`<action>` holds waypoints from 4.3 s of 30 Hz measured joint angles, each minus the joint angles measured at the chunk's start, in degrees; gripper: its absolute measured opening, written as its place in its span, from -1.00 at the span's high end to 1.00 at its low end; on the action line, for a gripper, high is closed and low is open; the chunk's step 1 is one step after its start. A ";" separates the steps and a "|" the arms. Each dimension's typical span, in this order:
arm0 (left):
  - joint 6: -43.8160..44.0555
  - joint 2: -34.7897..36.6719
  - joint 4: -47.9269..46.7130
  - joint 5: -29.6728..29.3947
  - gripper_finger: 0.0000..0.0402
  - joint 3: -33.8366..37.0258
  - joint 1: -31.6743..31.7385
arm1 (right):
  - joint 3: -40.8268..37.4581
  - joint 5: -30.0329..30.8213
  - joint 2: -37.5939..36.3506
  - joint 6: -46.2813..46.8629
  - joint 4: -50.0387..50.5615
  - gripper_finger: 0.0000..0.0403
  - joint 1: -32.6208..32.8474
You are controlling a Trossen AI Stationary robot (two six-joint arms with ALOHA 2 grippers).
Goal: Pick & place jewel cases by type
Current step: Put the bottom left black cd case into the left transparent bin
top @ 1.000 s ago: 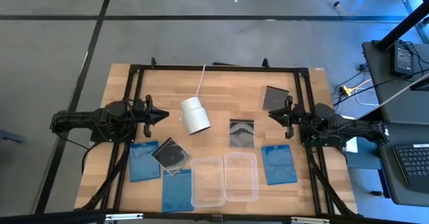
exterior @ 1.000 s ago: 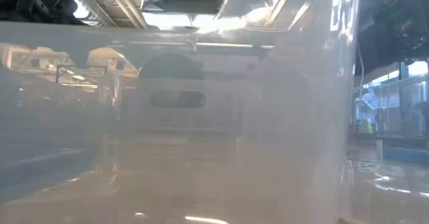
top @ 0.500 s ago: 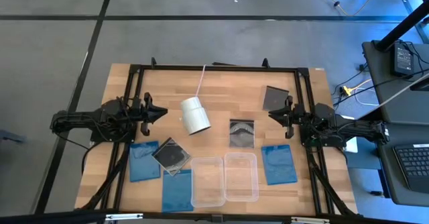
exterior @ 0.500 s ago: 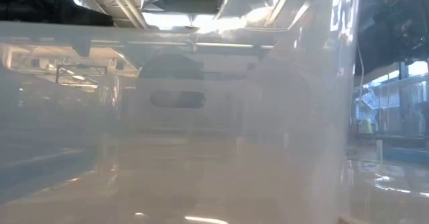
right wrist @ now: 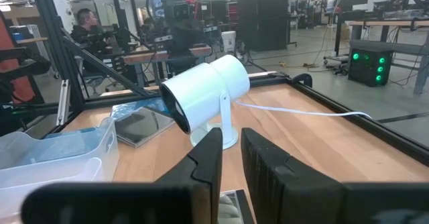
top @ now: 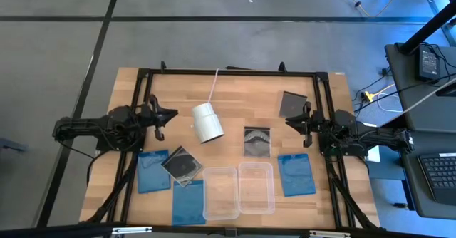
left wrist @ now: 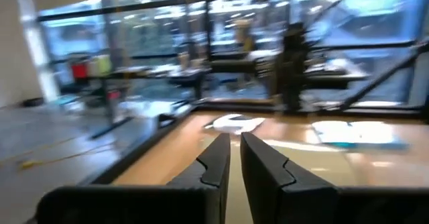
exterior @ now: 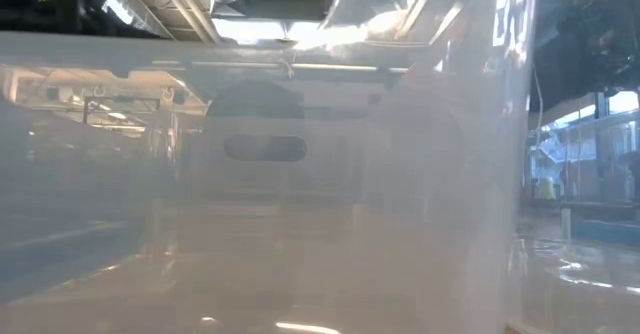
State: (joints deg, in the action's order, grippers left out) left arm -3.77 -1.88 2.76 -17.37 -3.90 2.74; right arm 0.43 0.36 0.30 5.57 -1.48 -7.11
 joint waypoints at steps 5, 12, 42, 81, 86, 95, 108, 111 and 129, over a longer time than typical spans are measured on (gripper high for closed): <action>-0.07 -2.85 -2.34 -13.31 0.82 -0.02 0.00 | 0.00 0.00 0.00 -0.03 0.00 0.69 -0.01; -0.09 -7.94 -3.91 -18.60 0.82 -0.02 0.02 | 0.00 -0.01 0.00 -0.03 -0.03 0.69 0.00; 12.59 -15.53 -3.82 -18.66 0.82 -0.02 0.02 | 0.00 -0.43 0.00 4.72 -0.07 0.66 0.00; -8.46 -15.52 14.27 10.08 0.68 -0.02 -0.02 | 0.00 1.09 0.00 -7.57 -0.44 0.04 0.00; -6.57 -15.47 20.95 11.98 0.67 -0.02 -0.02 | 0.00 1.10 0.00 -10.52 -1.17 0.04 0.00; -8.36 -15.48 22.90 12.48 0.67 -0.02 -0.02 | 0.00 1.10 0.00 -11.90 -2.61 0.04 0.00; -0.08 -15.48 24.78 12.55 0.14 -0.02 -0.02 | 0.00 1.08 0.00 -10.32 -3.06 0.04 0.00; 6.06 -15.46 26.33 12.53 0.01 -0.02 -0.02 | 0.00 1.09 0.01 -10.36 -3.06 0.04 0.00; -5.08 -25.83 20.81 12.57 -0.06 -9.40 -6.35 | 0.00 1.10 0.00 -10.61 -4.38 0.04 -0.01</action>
State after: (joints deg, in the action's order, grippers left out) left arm -8.85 -27.71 23.56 -4.80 -13.31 -3.61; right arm 0.43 1.45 0.30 -5.04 -5.86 -7.12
